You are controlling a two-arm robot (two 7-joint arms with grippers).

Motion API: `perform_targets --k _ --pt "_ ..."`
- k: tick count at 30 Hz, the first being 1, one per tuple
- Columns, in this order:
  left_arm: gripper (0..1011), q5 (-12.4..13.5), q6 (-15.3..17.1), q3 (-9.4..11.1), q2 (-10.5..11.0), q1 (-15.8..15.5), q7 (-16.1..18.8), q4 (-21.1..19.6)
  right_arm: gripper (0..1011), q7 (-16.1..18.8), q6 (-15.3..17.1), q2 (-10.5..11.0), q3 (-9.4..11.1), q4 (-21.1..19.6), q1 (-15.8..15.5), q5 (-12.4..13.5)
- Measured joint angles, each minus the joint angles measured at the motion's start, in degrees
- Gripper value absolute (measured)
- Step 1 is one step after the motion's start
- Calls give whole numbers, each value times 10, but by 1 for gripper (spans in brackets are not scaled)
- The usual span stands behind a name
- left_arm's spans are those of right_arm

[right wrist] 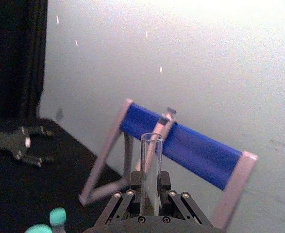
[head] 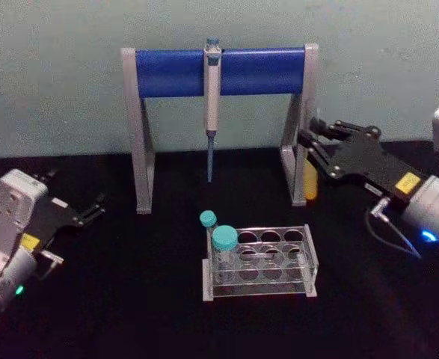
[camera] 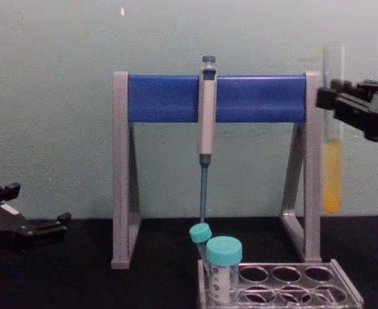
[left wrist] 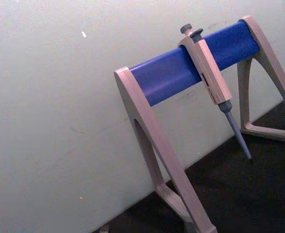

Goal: Pick up the test tube from the test tube rack, shake it, then place it back into the test tube rack.

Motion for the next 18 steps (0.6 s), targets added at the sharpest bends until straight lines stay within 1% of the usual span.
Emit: perform_targets --k 1,2,5,6,8,9,11,12,13,14,15,17,18 --pt "1001 0 0 0 0 0 0 0 230 5 -4 -6 -1 5 3 4" --pt "1001 0 0 0 0 0 0 0 230 16 -8 -15 -2 17 9 14" --pt "1001 0 0 0 0 0 0 0 230 35 -11 -25 -3 27 15 32" --pt "1001 0 0 0 0 0 0 0 230 50 -11 -30 -4 34 19 49" --pt "1001 0 0 0 0 0 0 0 230 68 -8 -32 -5 41 22 71" --pt "1001 0 0 0 0 0 0 0 230 85 -2 -32 -6 46 25 92" --pt "1001 0 0 0 0 0 0 0 230 104 9 -30 -7 49 28 114" --pt "1002 0 0 0 0 0 0 0 230 118 21 -26 -9 51 30 131" --pt "1001 0 0 0 0 0 0 0 230 125 28 -23 -10 52 31 140" --pt "1001 0 0 0 0 0 0 0 230 131 35 -20 -12 51 32 146" --pt "1001 0 0 0 0 0 0 0 230 138 48 -11 -14 48 32 156" --pt "1001 0 0 0 0 0 0 0 230 143 58 -3 -15 43 30 162" --pt "1001 0 0 0 0 0 0 0 230 146 69 9 -15 34 26 168"
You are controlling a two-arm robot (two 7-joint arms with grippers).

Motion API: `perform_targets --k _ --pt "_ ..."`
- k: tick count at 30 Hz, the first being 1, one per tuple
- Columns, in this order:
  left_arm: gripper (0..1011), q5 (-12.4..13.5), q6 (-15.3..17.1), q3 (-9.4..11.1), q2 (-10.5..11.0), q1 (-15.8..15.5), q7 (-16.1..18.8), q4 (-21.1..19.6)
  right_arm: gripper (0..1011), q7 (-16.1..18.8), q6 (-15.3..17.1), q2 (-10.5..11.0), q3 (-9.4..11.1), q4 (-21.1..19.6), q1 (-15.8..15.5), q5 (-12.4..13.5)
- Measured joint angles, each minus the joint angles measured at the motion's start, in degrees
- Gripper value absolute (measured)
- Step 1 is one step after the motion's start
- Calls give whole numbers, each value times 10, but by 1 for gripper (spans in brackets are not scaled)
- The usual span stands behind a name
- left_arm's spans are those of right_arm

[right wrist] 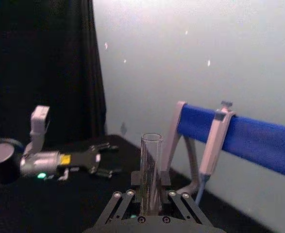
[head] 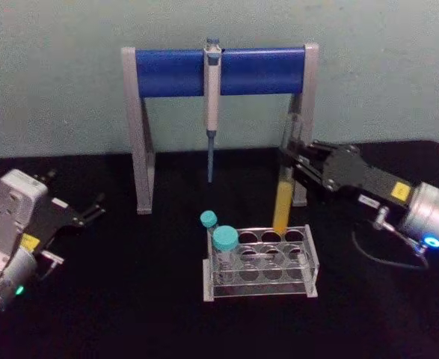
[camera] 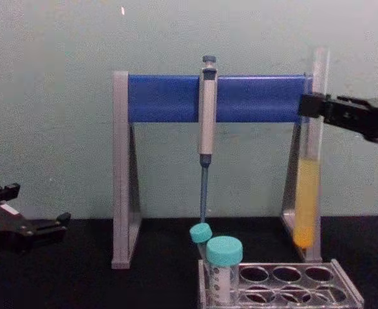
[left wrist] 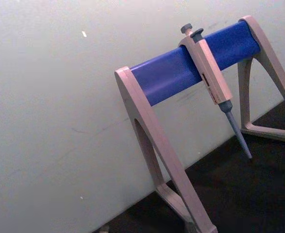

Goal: Pick up the test tube from the test tube rack, shake it, then place it back into the test tube rack.

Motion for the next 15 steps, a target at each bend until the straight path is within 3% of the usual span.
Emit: perform_targets --k 5,10,15 --pt "1001 0 0 0 0 0 0 0 230 -11 23 41 10 -39 -22 5" --pt "1001 0 0 0 0 0 0 0 230 -54 46 80 23 -74 -42 -4" --pt "1001 0 0 0 0 0 0 0 230 -106 48 87 26 -81 -43 -32"
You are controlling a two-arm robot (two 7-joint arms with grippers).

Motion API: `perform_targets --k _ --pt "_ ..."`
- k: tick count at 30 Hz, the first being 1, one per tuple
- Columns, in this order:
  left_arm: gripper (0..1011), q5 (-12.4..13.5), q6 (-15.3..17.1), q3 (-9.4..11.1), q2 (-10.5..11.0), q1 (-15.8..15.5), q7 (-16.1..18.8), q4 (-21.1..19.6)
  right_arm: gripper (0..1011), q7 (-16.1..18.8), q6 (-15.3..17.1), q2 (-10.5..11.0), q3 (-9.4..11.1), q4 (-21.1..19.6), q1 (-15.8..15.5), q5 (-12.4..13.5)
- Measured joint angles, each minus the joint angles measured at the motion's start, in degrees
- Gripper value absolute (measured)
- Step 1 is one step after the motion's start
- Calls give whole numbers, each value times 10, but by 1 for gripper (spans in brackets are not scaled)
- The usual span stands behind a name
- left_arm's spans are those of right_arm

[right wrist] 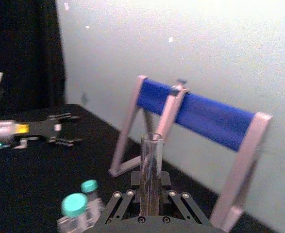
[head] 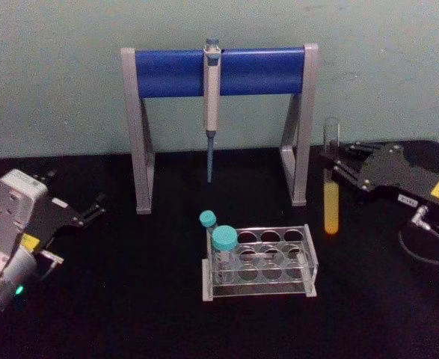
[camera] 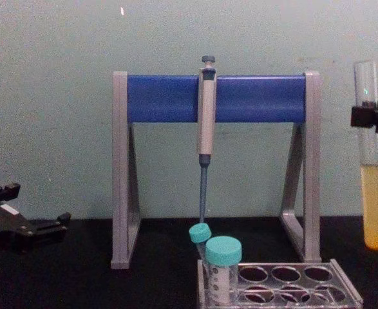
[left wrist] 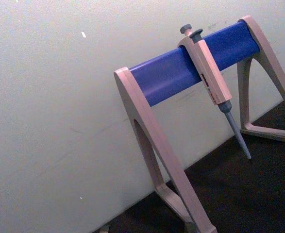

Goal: Pick up the test tube from the test tube rack, shake it, then place it back into the test tube rack.

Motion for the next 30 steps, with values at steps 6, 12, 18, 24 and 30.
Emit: perform_targets --k 6,12,18,24,30 --pt "1001 0 0 0 0 0 0 0 230 -21 -30 -30 -10 25 21 -33" --pt "1001 0 0 0 0 0 0 0 230 -11 -61 -75 -28 71 50 -47" --pt "1001 0 0 0 0 0 0 0 230 29 -71 -101 -43 99 68 -27" --pt "1001 0 0 0 0 0 0 0 229 74 -63 -97 -54 100 72 13" --pt "1001 0 0 0 0 0 0 0 230 75 -33 -60 -51 65 56 31"
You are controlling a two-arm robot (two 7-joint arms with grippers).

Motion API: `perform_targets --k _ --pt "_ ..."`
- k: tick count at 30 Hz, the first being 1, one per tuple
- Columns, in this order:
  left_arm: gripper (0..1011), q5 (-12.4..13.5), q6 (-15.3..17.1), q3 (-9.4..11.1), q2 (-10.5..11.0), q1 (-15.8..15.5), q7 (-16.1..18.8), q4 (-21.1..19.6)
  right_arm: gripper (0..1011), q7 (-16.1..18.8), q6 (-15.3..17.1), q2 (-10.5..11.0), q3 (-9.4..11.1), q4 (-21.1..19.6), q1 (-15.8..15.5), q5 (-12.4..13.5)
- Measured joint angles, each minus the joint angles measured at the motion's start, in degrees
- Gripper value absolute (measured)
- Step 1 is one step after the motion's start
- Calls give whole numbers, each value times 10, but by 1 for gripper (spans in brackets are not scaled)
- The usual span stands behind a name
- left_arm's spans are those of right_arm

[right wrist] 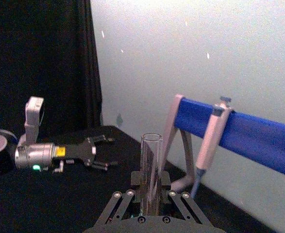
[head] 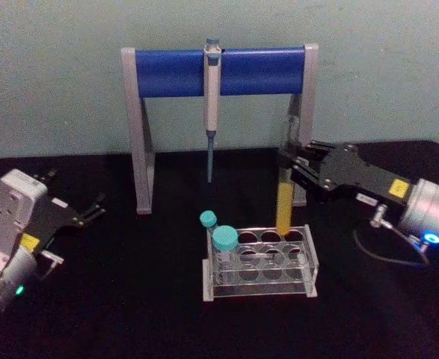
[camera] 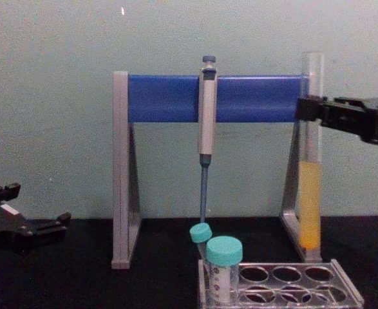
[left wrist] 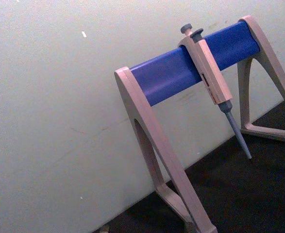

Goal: Pick up the test tube from the test tube rack, shake it, then place it back into the test tube rack.

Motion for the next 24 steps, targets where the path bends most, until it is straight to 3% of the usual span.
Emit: perform_targets --k 4,6,11,16,24 --pt "1001 0 0 0 0 0 0 0 230 -16 12 23 7 -20 -12 1" --pt "1001 0 0 0 0 0 0 0 230 -41 22 41 14 -35 -21 -4" --pt "1001 0 0 0 0 0 0 0 230 -77 20 50 21 -44 -27 -31" --pt "1001 0 0 0 0 0 0 0 229 -92 -5 30 23 -30 -22 -58" --pt "1001 0 0 0 0 0 0 0 230 -81 -41 -12 19 8 -6 -69"
